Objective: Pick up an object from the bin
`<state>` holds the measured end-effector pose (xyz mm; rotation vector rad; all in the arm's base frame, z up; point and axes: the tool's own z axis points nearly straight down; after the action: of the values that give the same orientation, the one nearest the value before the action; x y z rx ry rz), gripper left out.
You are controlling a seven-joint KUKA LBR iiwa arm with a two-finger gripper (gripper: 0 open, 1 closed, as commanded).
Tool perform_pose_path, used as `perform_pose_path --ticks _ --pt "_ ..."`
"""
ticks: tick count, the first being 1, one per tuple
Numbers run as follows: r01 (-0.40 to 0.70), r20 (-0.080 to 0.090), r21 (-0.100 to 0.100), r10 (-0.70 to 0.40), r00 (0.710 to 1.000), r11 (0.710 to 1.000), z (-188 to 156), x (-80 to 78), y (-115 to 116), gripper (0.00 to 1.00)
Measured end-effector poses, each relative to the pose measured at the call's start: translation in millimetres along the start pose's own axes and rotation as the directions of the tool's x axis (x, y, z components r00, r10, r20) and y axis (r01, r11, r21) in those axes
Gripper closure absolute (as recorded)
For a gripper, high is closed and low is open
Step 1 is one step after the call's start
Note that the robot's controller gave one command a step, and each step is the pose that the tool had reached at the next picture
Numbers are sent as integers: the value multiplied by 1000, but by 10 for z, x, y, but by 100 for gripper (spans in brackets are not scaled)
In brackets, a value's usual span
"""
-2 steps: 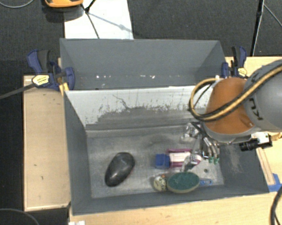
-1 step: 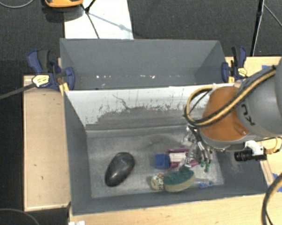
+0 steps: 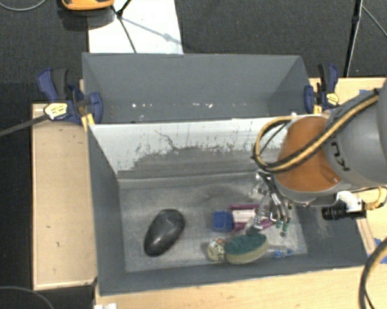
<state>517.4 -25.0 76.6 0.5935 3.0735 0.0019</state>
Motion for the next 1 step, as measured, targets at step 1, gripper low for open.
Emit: perform_pose_path --ticks 1 --pt "2 3 0 -2 1000 1000 -11 -10 1 100"
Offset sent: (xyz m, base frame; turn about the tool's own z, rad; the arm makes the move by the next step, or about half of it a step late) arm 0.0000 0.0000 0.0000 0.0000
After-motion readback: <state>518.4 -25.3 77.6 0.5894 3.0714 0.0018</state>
